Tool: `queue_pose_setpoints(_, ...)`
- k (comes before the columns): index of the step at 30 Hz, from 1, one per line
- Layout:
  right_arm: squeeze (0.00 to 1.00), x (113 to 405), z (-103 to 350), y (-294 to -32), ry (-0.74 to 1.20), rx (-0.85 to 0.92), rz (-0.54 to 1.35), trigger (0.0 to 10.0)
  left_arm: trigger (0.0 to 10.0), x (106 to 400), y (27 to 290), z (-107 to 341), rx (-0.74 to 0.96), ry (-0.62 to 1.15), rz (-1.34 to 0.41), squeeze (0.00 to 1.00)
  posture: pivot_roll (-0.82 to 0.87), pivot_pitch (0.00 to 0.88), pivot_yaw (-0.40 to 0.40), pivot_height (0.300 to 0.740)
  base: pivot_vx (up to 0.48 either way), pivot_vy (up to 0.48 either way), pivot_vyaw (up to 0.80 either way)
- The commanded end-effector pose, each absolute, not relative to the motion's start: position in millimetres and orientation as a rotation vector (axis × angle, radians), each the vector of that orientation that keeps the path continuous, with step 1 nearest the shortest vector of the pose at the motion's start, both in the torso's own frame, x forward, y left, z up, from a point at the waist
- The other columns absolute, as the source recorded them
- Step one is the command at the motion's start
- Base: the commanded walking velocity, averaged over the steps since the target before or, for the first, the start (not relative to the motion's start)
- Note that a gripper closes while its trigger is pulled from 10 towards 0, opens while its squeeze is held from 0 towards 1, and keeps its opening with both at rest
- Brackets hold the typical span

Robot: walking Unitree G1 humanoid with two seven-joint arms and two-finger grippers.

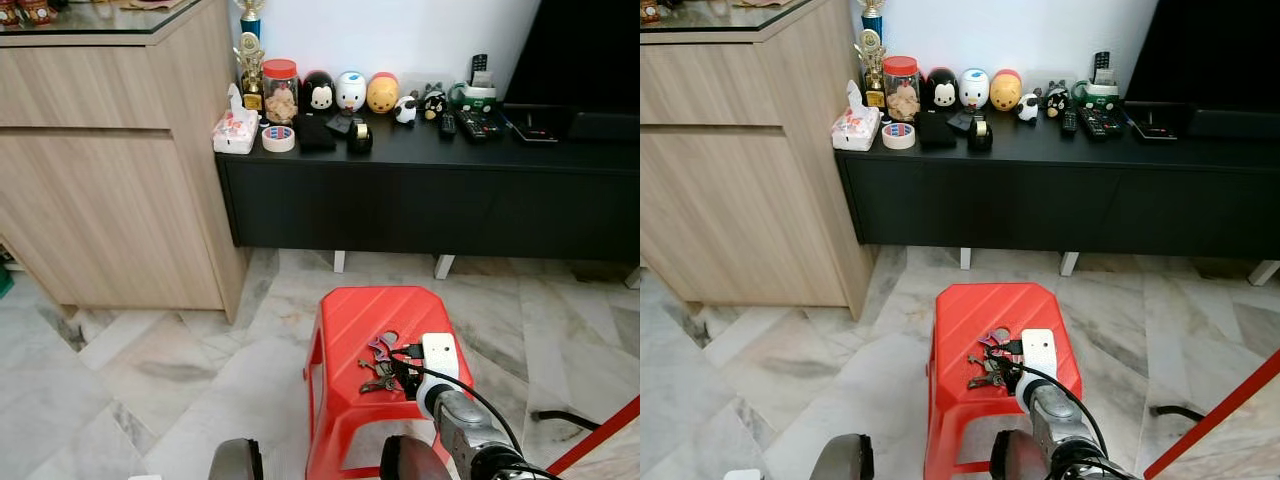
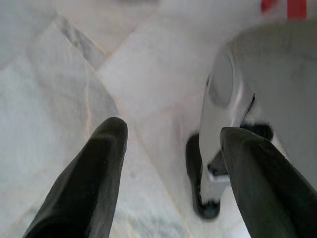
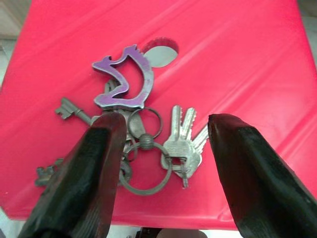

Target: Hang keys on a hook

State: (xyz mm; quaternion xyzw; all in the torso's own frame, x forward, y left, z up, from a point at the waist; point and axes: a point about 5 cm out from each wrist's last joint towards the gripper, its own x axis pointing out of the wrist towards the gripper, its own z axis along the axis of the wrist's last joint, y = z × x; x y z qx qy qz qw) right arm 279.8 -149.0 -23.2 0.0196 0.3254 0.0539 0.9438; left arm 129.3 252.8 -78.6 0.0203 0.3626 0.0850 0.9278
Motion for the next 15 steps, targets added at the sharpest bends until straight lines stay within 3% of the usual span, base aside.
queue_pose_setpoints(1,0.00,282,-21,-149,0.652,0.044,0.113,10.0,10.0,143,259,-68,0.044,0.651,0.194,0.00,0.18,0.018,-0.069,0.584,0.000,0.000,0.00)
queue_pose_setpoints(6,0.00,284,-18,-148,0.624,0.064,0.116,10.0,10.0,177,261,-45,0.044,0.454,0.196,0.00,0.19,0.040,-0.079,0.584,0.000,0.000,0.00)
queue_pose_setpoints(11,0.00,295,-4,-151,0.497,0.089,0.083,10.0,10.0,219,241,1,0.076,0.159,0.131,0.00,0.18,0.077,-0.080,0.584,0.000,0.000,0.00)
queue_pose_setpoints(15,0.00,303,8,-152,0.385,0.086,0.080,10.0,10.0,228,232,21,0.074,0.068,0.111,0.00,0.17,0.093,-0.080,0.584,0.000,0.000,0.00)
